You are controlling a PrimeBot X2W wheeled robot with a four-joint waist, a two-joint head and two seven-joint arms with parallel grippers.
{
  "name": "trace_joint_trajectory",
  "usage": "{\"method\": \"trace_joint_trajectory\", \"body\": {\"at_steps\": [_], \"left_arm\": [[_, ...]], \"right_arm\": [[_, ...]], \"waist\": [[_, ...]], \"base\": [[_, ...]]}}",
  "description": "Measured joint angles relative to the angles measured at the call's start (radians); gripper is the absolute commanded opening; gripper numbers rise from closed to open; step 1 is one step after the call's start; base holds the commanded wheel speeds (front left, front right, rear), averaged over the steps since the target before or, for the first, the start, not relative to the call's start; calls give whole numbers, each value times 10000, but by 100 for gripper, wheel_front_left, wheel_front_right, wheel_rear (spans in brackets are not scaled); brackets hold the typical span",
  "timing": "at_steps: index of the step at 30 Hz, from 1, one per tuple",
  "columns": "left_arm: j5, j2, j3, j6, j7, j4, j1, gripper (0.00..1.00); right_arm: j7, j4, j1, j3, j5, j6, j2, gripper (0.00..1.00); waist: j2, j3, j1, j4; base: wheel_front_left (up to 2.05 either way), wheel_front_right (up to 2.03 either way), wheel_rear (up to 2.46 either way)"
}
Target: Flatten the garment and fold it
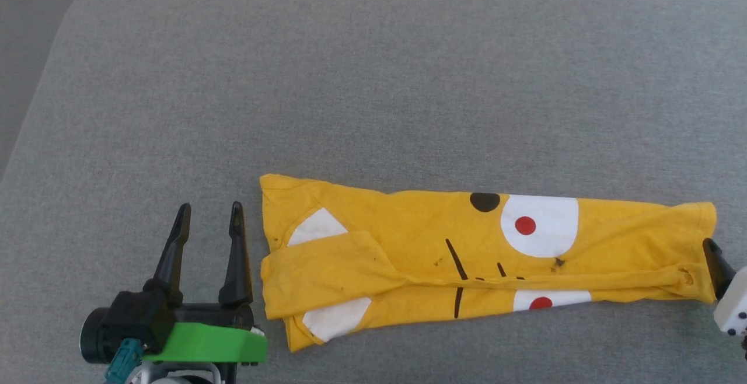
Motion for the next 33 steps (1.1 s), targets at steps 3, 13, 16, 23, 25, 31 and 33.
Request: {"method": "trace_joint_trajectory", "body": {"at_steps": [3,13,16,23,25,31,33], "left_arm": [[155,-54,77,-188,0,84,-14,100],[368,-215,130,-606,0,474,-30,100],[387,-222,161,-669,0,558,-22,100],[462,-414,173,-729,0,616,-4,100],[472,-495,130,-773,0,656,-3,100],[558,-550,151,-849,0,740,82,100],[558,-571,205,-851,0,769,178,100]], "right_arm": [[44,431,-289,186,-13,0,-142,100],[552,1321,-503,215,40,0,-244,0],[491,1407,-500,86,8,6,-203,0],[-56,1421,-766,-577,-591,6,-604,0],[-318,1455,-905,-976,-995,4,-949,0],[-786,1678,-937,-2282,-2280,4,-1833,0],[-869,1668,-909,-2328,-2291,2,-1841,0]], "waist": [[0,155,0,104],[0,161,0,393],[0,-39,0,378],[0,-353,0,264],[0,-434,0,268],[0,-707,0,403],[0,-807,0,469]], "base": [[0,0,0],[0,0,0],[0,0,0],[0,0,0],[0,0,0],[0,0,0],[0,0,0]]}}
